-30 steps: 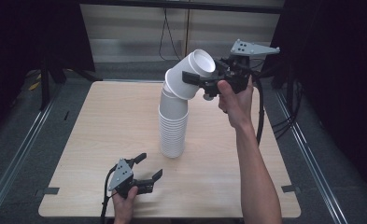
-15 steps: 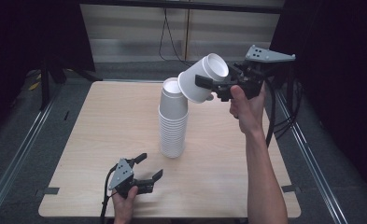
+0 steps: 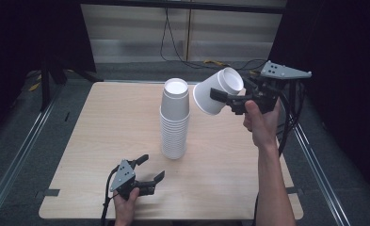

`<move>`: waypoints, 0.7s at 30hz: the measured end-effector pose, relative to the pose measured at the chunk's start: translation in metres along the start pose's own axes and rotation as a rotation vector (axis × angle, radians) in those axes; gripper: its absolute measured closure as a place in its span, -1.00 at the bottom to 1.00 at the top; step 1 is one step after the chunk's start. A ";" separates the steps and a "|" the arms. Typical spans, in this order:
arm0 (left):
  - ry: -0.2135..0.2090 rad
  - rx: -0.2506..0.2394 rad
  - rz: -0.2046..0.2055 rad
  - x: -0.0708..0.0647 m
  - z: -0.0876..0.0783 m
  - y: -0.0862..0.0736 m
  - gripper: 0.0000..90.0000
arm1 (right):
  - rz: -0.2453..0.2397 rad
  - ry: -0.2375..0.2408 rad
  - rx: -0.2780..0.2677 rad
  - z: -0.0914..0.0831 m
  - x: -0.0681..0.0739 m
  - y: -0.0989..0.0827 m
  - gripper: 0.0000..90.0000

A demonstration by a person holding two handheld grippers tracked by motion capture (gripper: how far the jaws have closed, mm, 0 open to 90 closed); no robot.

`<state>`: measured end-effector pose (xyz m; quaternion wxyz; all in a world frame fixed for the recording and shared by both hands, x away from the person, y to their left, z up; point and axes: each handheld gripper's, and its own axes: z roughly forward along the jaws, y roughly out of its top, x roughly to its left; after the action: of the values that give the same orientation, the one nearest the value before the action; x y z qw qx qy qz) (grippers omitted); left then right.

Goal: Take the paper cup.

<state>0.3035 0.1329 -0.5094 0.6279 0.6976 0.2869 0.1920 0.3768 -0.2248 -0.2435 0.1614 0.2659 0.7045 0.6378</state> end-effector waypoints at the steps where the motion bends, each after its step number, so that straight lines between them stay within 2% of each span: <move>1: -0.003 0.002 0.001 0.000 0.000 0.000 -0.65 | 0.000 0.000 0.000 0.000 0.000 0.000 -0.52; 10: -0.015 0.018 -0.005 -0.001 0.002 0.001 -0.65 | 0.022 -0.012 0.038 -0.004 -0.004 -0.024 -0.51; 12: 0.011 0.005 -0.012 0.001 0.001 0.000 -0.65 | 0.030 -0.009 0.045 -0.004 -0.004 -0.030 -0.51; 14: 0.009 -0.009 -0.038 0.002 -0.001 0.000 -0.65 | 0.032 -0.004 0.043 -0.005 -0.003 -0.035 -0.51; 16: 0.013 -0.012 -0.042 0.003 0.000 0.000 -0.65 | 0.034 0.000 0.043 -0.006 -0.001 -0.040 -0.51; 18: -0.004 -0.014 -0.058 0.005 0.001 0.000 -0.65 | 0.036 0.001 0.054 -0.006 0.002 -0.045 -0.51; 21: -0.022 -0.001 -0.055 0.006 0.002 0.000 -0.65 | 0.034 0.007 0.071 -0.005 0.005 -0.052 -0.51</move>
<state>0.3095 0.1356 -0.5099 0.6364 0.6911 0.2991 0.1672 0.3612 -0.2286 -0.2936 0.1386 0.2810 0.7226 0.6162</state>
